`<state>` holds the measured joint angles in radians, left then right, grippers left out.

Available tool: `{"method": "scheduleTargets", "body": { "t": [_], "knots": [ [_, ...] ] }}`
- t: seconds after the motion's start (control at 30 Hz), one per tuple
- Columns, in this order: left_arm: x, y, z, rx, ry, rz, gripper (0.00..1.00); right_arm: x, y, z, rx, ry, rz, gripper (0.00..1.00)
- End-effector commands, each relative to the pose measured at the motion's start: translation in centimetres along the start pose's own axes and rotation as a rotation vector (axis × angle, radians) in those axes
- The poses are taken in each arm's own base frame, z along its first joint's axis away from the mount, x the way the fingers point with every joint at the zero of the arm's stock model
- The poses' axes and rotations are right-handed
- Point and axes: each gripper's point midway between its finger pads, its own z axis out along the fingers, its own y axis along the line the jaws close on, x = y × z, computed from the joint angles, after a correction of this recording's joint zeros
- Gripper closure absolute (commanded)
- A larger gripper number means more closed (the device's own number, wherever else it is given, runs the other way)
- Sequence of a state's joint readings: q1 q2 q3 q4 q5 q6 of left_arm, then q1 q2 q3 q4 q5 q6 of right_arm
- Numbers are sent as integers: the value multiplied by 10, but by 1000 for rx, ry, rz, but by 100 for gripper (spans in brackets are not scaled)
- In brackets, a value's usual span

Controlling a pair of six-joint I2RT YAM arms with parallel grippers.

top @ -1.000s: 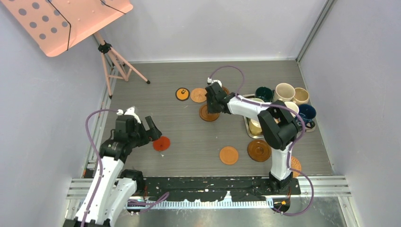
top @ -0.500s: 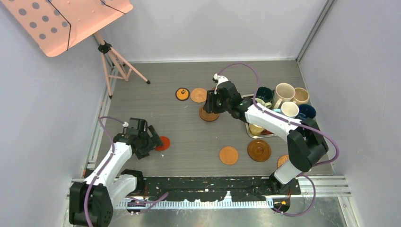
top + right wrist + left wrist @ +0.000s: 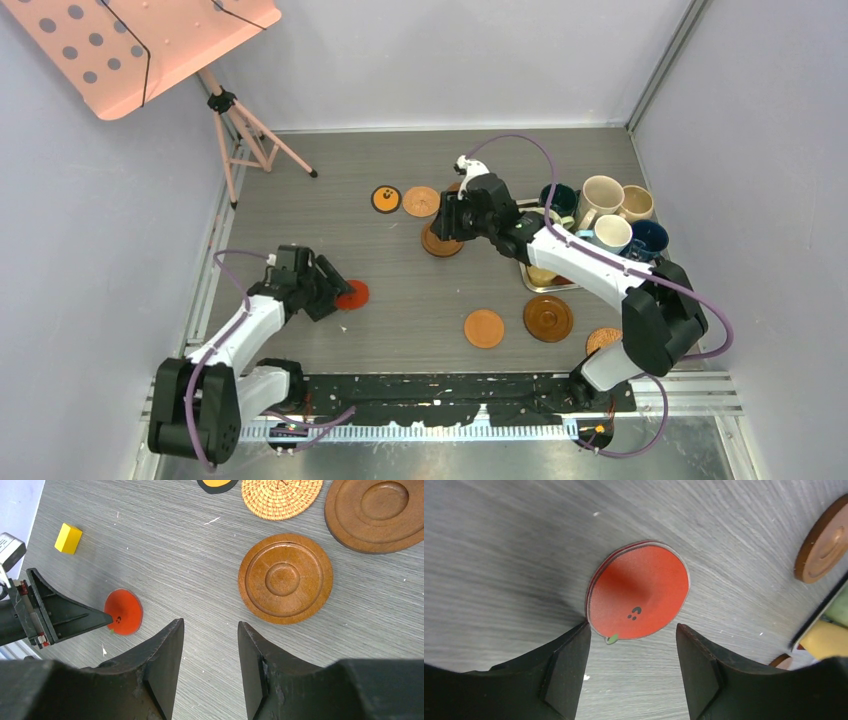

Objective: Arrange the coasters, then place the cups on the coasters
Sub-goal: Move the coaster to the center of the board.

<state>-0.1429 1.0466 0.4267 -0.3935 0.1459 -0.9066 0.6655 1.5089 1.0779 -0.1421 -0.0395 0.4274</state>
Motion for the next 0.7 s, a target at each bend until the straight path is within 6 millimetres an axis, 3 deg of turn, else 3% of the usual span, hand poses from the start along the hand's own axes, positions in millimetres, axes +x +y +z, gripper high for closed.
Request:
{"method": "scheduleTargets", "body": {
  "t": [0.0, 0.47, 0.67],
  "knots": [
    [9, -3, 15, 16, 44, -32, 36, -21, 13, -14, -44, -83, -6, 49],
    [14, -72, 60, 100, 95, -54, 50, 11, 3, -7, -43, -27, 20, 50],
    [7, -93, 79, 123, 95, -65, 55, 35, 3, -1, -43, 12, 19, 53]
  ]
}}
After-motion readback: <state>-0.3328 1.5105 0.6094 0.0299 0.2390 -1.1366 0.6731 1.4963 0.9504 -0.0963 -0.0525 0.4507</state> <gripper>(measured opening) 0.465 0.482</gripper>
